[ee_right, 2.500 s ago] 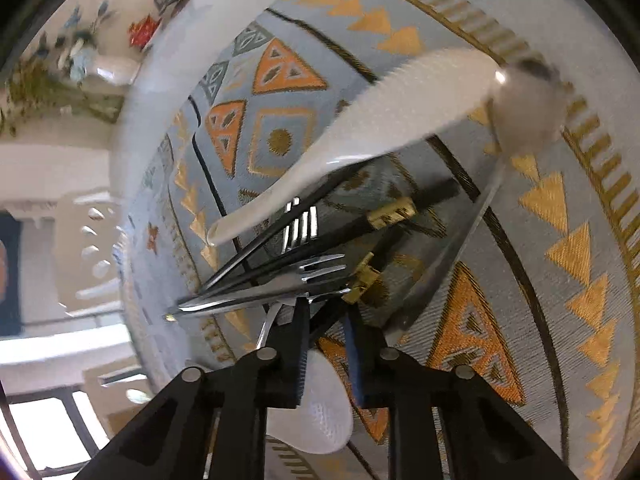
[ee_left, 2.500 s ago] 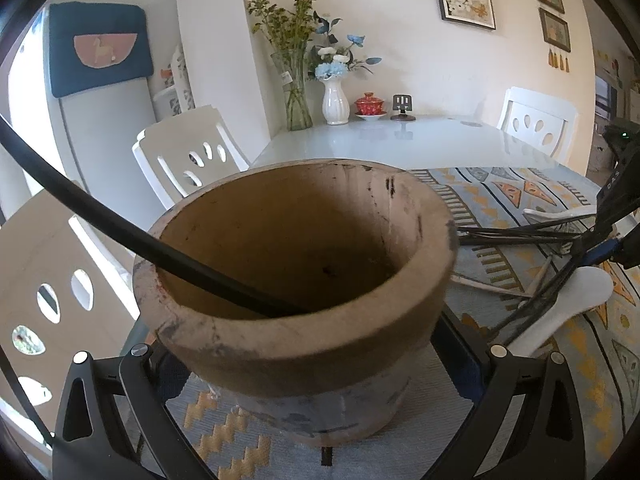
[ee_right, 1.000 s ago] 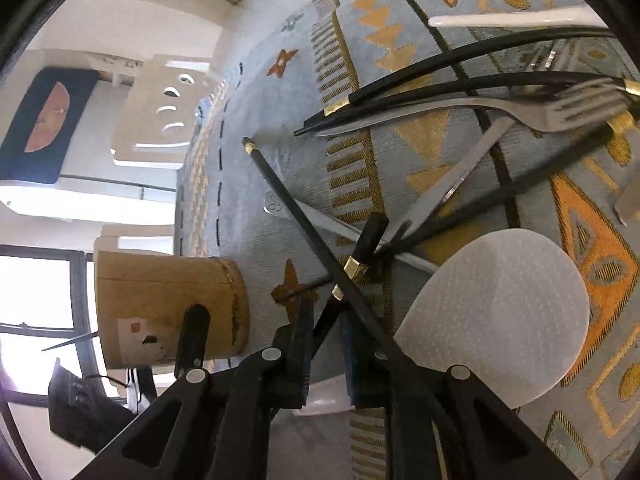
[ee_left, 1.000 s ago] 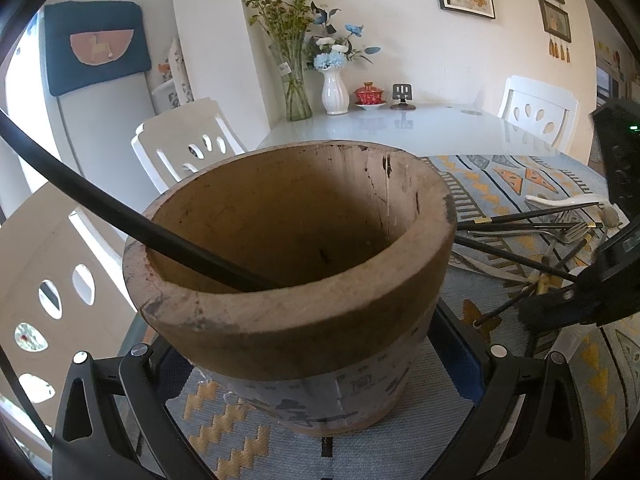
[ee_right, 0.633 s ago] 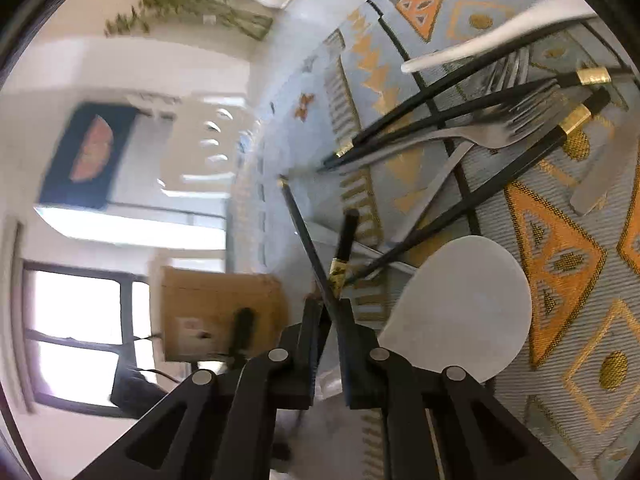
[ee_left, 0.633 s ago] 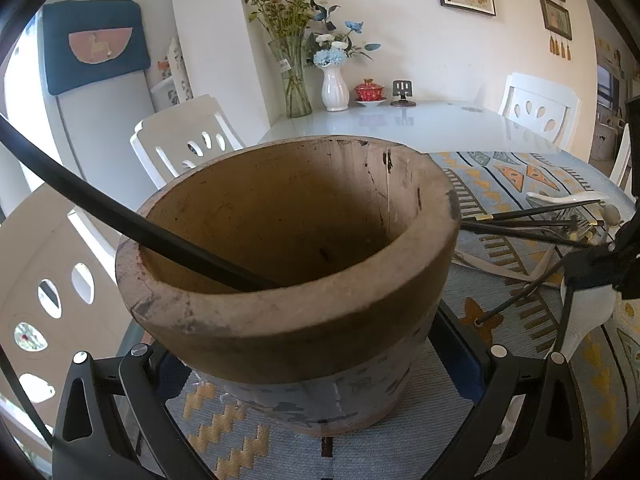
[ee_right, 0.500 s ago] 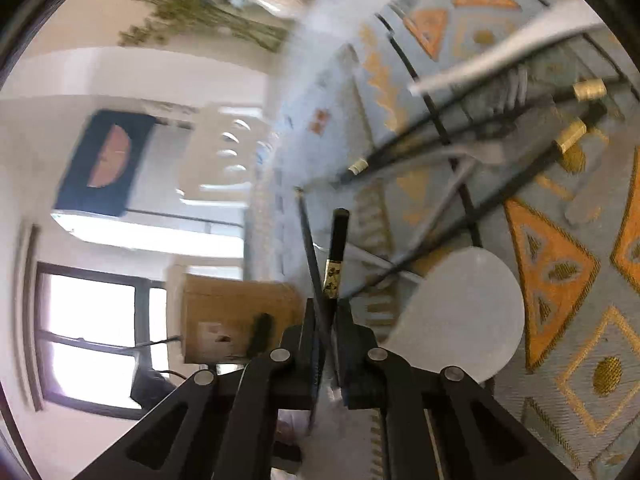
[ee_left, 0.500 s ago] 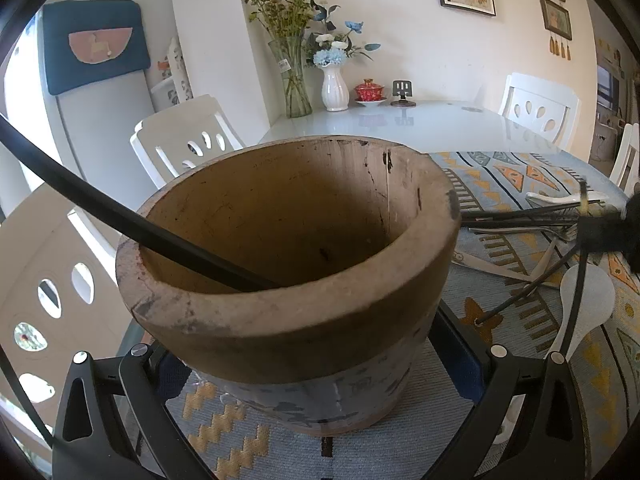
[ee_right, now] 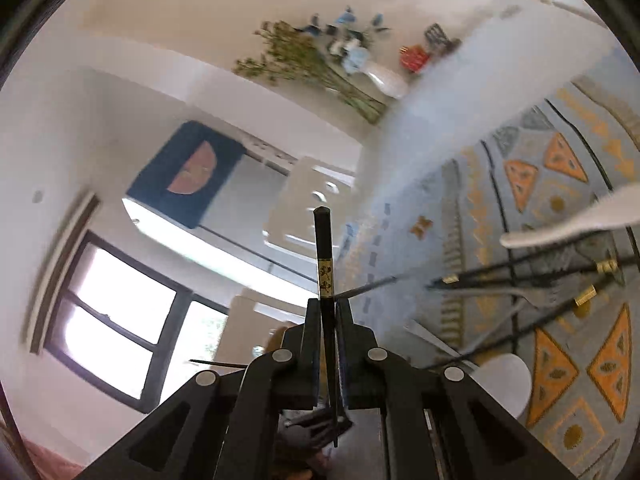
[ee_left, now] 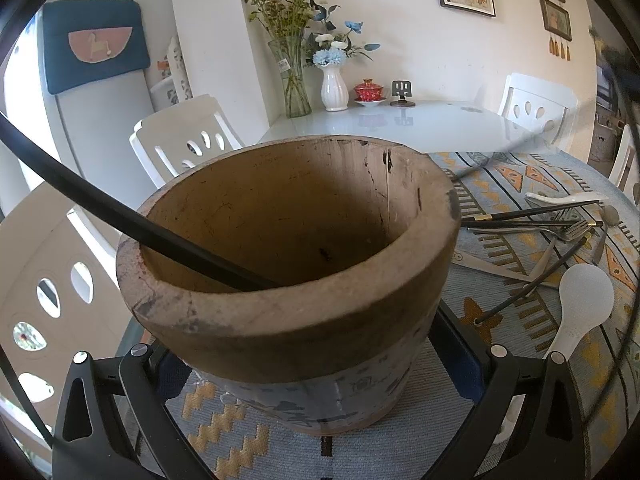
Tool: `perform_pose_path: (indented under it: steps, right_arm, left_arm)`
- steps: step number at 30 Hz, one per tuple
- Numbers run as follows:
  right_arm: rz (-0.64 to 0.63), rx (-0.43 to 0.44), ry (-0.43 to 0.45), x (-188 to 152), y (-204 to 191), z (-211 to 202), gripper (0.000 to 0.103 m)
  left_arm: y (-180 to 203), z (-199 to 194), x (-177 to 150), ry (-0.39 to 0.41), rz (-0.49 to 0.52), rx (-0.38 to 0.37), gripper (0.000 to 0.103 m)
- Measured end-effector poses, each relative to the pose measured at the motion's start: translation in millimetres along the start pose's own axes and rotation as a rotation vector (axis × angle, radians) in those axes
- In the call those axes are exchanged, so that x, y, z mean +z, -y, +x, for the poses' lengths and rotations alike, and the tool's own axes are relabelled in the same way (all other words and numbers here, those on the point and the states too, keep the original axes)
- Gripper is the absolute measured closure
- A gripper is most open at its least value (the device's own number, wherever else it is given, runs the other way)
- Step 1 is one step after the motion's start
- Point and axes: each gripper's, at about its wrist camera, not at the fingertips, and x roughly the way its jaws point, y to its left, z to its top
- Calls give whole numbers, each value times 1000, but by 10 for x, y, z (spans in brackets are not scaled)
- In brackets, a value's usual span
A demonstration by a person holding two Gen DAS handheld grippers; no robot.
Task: Organize utensils
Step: 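Lift the chopstick and insert it into the wooden holder with the right gripper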
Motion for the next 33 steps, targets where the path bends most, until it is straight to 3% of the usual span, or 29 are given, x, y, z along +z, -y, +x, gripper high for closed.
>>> perform_pose_path:
  steps: [2, 9, 16, 20, 24, 33]
  right_arm:
    - [-23, 20, 2, 34, -90, -17, 96]
    - [-136, -30, 12, 92, -416, -20, 96]
    - [-289, -120, 48, 193, -839, 2, 96]
    - [-346, -116, 100, 314, -1118, -5, 96]
    - [-396, -59, 140, 427, -1421, 39, 96]
    - [-508, -40, 103, 413, -1821, 480, 96]
  left_arm:
    - [-1, -1, 0, 0, 0, 0, 1]
    - [6, -7, -6, 7, -2, -2, 1]
    - [4, -9, -9, 6, -1, -2, 1]
    - [6, -11, -12, 7, -2, -3, 1]
    - [10, -15, -17, 6, -2, -3, 1]
    - [-27, -19, -39, 3, -7, -9, 1]
